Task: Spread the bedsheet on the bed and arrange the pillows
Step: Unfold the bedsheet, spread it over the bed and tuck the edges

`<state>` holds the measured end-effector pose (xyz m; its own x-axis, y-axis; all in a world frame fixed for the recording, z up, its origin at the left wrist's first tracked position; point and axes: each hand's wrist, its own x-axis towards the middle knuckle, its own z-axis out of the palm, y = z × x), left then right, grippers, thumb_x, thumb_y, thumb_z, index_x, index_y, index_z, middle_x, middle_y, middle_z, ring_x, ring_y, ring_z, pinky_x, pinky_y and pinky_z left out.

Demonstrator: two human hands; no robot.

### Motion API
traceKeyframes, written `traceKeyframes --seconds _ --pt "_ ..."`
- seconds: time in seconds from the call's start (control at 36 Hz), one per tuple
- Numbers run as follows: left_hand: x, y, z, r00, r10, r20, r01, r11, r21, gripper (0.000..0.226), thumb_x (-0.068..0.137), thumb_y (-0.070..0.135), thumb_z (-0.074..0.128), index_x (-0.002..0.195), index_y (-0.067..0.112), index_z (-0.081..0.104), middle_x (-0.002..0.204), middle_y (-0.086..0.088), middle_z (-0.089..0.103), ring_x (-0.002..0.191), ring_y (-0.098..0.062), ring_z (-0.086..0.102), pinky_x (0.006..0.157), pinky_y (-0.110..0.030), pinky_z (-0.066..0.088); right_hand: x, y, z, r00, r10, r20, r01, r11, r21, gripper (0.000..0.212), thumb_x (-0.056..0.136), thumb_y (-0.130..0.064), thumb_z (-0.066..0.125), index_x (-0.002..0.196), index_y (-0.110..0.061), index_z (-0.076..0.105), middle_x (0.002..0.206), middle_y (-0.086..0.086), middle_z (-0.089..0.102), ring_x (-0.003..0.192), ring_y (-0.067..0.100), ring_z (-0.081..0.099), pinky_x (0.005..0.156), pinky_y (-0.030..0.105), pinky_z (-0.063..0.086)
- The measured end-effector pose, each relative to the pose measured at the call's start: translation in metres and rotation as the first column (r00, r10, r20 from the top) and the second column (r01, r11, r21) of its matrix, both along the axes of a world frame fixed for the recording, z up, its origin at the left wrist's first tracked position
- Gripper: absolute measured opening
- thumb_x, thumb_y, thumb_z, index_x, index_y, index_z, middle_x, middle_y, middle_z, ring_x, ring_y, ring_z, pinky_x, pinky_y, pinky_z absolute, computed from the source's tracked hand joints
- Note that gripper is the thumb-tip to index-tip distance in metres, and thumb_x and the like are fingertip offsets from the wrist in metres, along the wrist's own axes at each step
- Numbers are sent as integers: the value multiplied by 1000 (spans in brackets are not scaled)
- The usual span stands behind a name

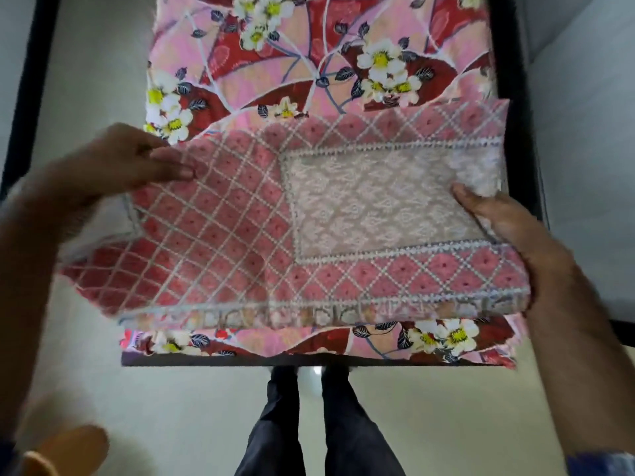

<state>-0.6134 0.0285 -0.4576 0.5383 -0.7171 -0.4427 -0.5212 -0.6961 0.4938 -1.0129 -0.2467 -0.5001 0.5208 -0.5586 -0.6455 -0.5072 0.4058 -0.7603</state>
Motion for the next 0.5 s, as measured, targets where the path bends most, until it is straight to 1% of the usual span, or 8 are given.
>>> traceKeyframes --seconds 0.06,0.08,0.17,0.22,0.28,0.33,0.42,0.5 --pt "7 -3 -28 972 -75 222 61 996 69 66 59 86 66 66 21 62 55 -5 54 52 -15 52 59 -28 47 -2 6 -24 1000 -26 -7 26 999 -24 55 69 -52 83 110 -21 64 101 -14 72 85 10 68 68 13 52" --pt "3 -5 -49 937 -124 325 96 990 102 64 66 86 60 69 22 58 61 -8 59 59 -25 58 65 -35 52 -1 10 -38 999 -33 -23 32 999 -40 46 75 -43 78 113 -20 65 107 -14 73 84 7 68 72 14 53" --pt "-31 -5 -120 792 -320 520 230 945 232 33 93 48 59 103 17 64 101 -19 69 93 -38 68 95 -55 45 -17 12 -111 951 68 -300 -149 955 -255 27 89 -18 74 116 -18 68 125 6 70 107 24 68 96 39 53" --pt "-52 12 -170 750 -429 504 273 894 355 53 87 39 71 129 13 53 126 -17 62 112 -37 62 103 -62 38 -29 17 -156 834 131 -536 -366 859 -358 41 89 -16 65 129 -12 57 128 17 62 113 39 62 94 49 53" --pt "-69 38 -213 812 -438 386 267 867 421 81 80 46 78 145 16 40 147 -14 48 130 -36 51 108 -68 32 -30 32 -183 800 179 -573 -477 770 -425 53 82 -18 63 133 -10 51 125 20 58 115 40 58 93 49 52" --pt "-90 59 -238 878 -378 293 234 874 426 88 86 53 68 156 20 27 163 -8 27 147 -33 32 113 -69 24 -22 54 -196 734 253 -630 -625 615 -480 54 84 -10 66 135 -8 50 134 25 51 125 41 48 98 48 45" --pt "-100 72 -247 904 -321 282 210 909 359 87 92 47 64 160 21 16 168 -6 15 151 -33 22 112 -66 32 -4 74 -199 676 231 -700 -719 415 -557 60 82 -16 69 138 -17 48 151 25 34 139 43 35 110 58 39" --pt "-83 71 -242 889 -368 272 258 894 365 91 88 46 70 159 22 18 167 -6 17 150 -35 25 111 -66 34 17 77 -200 589 277 -759 -806 264 -529 62 83 -19 68 140 -16 46 160 19 24 149 43 20 118 65 16"
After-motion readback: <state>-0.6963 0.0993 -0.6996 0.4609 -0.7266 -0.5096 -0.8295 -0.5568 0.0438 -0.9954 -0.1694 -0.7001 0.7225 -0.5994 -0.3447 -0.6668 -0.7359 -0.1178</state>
